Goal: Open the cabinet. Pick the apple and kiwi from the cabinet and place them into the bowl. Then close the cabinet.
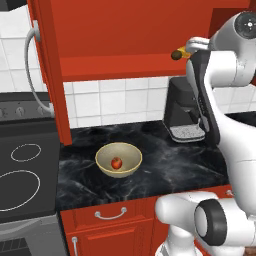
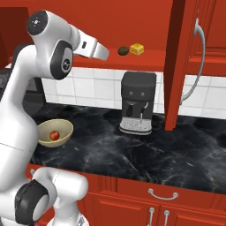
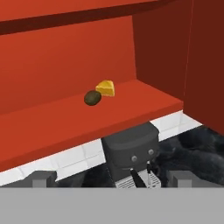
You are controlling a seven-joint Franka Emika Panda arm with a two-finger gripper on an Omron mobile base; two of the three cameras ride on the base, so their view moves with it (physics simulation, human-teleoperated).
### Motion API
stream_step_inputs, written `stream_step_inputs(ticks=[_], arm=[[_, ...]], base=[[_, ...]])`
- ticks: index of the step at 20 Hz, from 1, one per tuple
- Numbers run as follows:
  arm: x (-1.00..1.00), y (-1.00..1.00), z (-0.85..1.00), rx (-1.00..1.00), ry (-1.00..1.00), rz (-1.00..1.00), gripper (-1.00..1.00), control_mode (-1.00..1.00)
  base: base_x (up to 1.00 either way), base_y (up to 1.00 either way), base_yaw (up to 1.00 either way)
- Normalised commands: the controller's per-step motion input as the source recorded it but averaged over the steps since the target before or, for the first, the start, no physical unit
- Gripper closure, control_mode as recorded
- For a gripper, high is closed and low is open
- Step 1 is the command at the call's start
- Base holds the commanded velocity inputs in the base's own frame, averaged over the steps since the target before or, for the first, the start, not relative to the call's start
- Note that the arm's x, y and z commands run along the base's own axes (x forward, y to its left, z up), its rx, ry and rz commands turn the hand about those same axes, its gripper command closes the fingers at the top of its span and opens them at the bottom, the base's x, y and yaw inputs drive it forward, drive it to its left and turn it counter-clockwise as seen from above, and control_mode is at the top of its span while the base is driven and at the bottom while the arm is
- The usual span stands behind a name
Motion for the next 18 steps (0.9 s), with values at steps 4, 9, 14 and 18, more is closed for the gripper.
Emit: stream_step_inputs(ticks=[4, 9, 14, 18], arm=[[0.52, 0.02, 0.00, 0.00, -0.03, 0.00, -1.00, -1.00], [0.55, 0.03, -0.06, 0.00, 0.00, 0.00, -1.00, -1.00], [0.58, 0.00, -0.13, 0.00, 0.00, 0.00, -1.00, -1.00], [0.56, 0.00, -0.13, 0.00, 0.00, 0.00, -1.00, -1.00]], base=[[0.00, 0.00, 0.00], [0.00, 0.00, 0.00], [0.00, 0.00, 0.00], [0.00, 0.00, 0.00]])
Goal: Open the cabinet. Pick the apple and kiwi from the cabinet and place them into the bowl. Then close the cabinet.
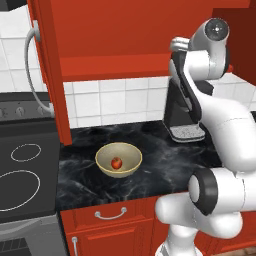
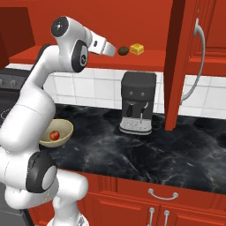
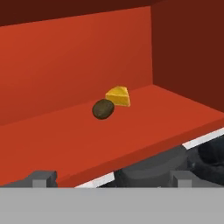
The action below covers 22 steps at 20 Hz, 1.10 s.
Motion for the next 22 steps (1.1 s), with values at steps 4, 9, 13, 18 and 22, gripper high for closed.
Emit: stream_step_inputs(ticks=[4, 9, 13, 18, 22], arm=[[0.48, -0.05, -0.16, 0.04, 0.00, 0.00, -1.00, -1.00], [0.55, -0.16, -0.15, 0.15, 0.00, 0.00, -1.00, -1.00], [0.38, -0.28, -0.09, 0.17, 0.00, 0.00, -1.00, -1.00], [0.08, -0.06, 0.00, 0.00, 0.00, 0.00, -1.00, -1.00], [0.37, 0.00, -0.01, 0.00, 0.00, 0.00, -1.00, -1.00]], base=[[0.00, 0.00, 0.00], [0.00, 0.00, 0.00], [0.00, 0.00, 0.00], [0.00, 0.00, 0.00], [0.00, 0.00, 0.00]])
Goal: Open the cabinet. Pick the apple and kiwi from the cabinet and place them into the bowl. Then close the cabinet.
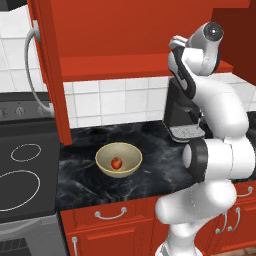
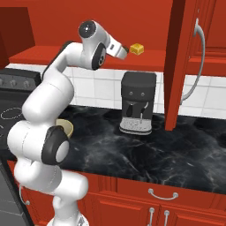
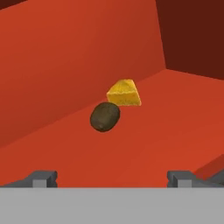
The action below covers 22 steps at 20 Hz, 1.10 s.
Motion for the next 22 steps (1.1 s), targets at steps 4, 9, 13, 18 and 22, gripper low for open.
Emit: stream_step_inputs(ticks=[4, 9, 13, 18, 22], arm=[[0.52, 0.00, -0.08, 0.00, 0.00, 0.00, -1.00, -1.00], [0.57, -0.05, -0.06, 0.00, 0.01, 0.00, -1.00, -1.00], [0.61, -0.13, -0.02, 0.00, 0.07, 0.00, -1.00, -1.00], [0.52, -0.13, -0.12, 0.00, 0.11, 0.00, -1.00, -1.00], [0.18, -0.02, -0.02, 0.00, 0.05, 0.00, -1.00, -1.00]], base=[[0.00, 0.00, 0.00], [0.00, 0.00, 0.00], [0.00, 0.00, 0.00], [0.00, 0.00, 0.00], [0.00, 0.00, 0.00]])
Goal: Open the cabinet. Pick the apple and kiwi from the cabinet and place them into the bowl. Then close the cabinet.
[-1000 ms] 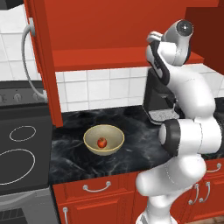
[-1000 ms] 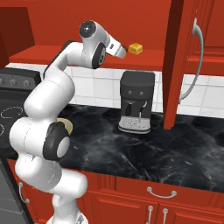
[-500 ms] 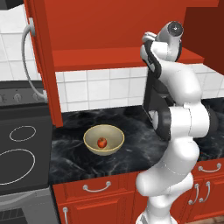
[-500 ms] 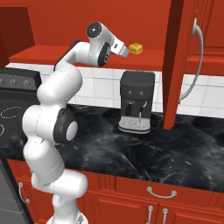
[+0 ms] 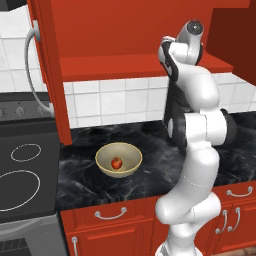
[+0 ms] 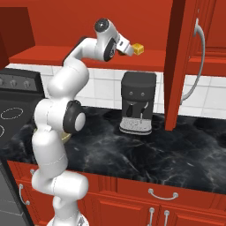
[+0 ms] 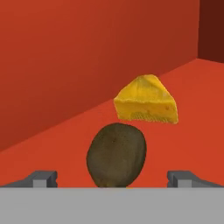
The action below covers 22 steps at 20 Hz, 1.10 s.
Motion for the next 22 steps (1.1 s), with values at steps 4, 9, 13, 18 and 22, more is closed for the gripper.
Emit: stream_step_inputs(ticks=[4, 9, 13, 18, 22], arm=[[0.35, 0.00, -0.03, 0.00, 0.02, 0.00, -1.00, -1.00], [0.38, 0.00, -0.19, 0.00, 0.00, 0.00, -1.00, -1.00], [0.41, -0.04, -0.20, 0.00, 0.00, 0.00, -1.00, -1.00], [0.30, -0.08, -0.19, -0.02, 0.02, 0.00, 1.00, -1.00], [0.02, 0.00, 0.00, 0.00, 0.00, 0.00, 1.00, -1.00]], base=[[0.00, 0.00, 0.00], [0.00, 0.00, 0.00], [0.00, 0.00, 0.00], [0.00, 0.00, 0.00], [0.00, 0.00, 0.00]])
